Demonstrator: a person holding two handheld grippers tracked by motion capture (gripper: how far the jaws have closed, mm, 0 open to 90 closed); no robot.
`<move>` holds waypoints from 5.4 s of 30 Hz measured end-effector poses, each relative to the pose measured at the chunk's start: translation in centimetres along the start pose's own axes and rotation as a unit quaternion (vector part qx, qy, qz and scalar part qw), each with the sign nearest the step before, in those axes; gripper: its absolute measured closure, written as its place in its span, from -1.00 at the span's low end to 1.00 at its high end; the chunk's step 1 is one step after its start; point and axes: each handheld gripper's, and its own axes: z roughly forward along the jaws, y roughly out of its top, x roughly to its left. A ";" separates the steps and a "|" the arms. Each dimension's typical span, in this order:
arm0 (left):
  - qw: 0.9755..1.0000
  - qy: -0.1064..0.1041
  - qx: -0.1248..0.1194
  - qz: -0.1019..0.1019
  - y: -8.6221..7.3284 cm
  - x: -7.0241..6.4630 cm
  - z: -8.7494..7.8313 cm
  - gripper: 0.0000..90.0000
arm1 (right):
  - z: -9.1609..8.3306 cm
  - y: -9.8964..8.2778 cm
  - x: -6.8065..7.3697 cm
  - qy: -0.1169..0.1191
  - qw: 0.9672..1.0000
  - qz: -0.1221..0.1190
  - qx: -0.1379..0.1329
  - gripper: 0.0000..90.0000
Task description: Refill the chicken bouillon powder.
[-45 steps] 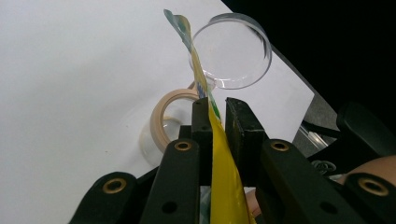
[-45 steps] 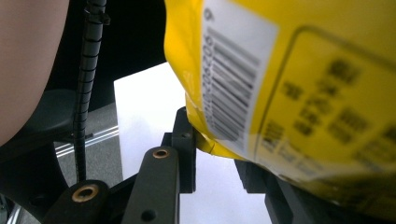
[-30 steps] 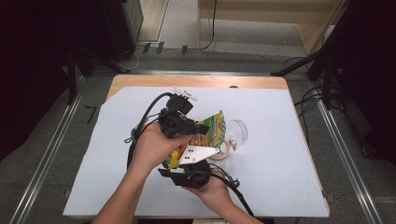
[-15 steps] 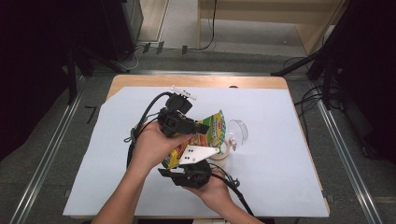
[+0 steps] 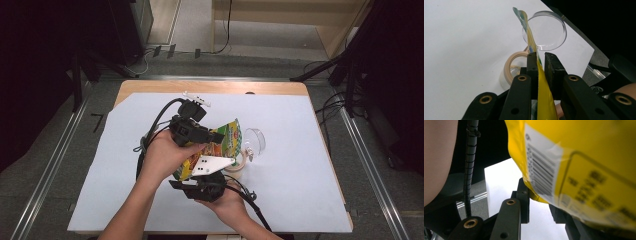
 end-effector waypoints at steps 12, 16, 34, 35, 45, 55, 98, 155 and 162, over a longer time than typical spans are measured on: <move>1.000 -0.005 -0.002 -0.001 0.0 0.1 -0.1 0.84 | 0.0 0.0 0.0 -0.003 1.000 -0.004 0.000 0.64; 1.000 -0.005 -0.002 0.000 0.0 0.1 -0.2 0.84 | -0.1 0.1 0.1 -0.002 1.000 -0.005 -0.001 0.64; 1.000 -0.002 -0.001 0.001 0.0 0.1 -0.2 0.83 | -0.2 0.2 0.4 0.002 1.000 0.007 -0.007 0.65; 1.000 -0.002 -0.001 0.001 0.0 0.1 -0.1 0.83 | -0.2 0.2 0.4 0.002 1.000 0.007 -0.007 0.65; 1.000 -0.003 -0.002 0.000 0.0 0.1 -0.1 0.83 | -0.1 0.1 0.3 -0.001 1.000 0.005 -0.005 0.65; 1.000 -0.005 -0.005 0.002 0.0 0.1 -0.1 0.83 | -0.1 0.1 0.2 -0.005 1.000 -0.001 -0.004 0.65; 1.000 0.003 -0.002 0.005 0.1 -0.2 0.0 0.83 | -0.1 0.2 0.3 -0.005 1.000 0.009 -0.006 0.65; 1.000 -0.011 0.005 0.003 0.4 0.5 -0.3 0.81 | 0.6 1.1 0.9 -0.024 0.998 0.050 0.002 0.64; 1.000 -0.015 0.000 0.006 0.4 0.6 -0.3 0.81 | 0.5 1.1 0.7 -0.034 0.999 0.041 0.008 0.64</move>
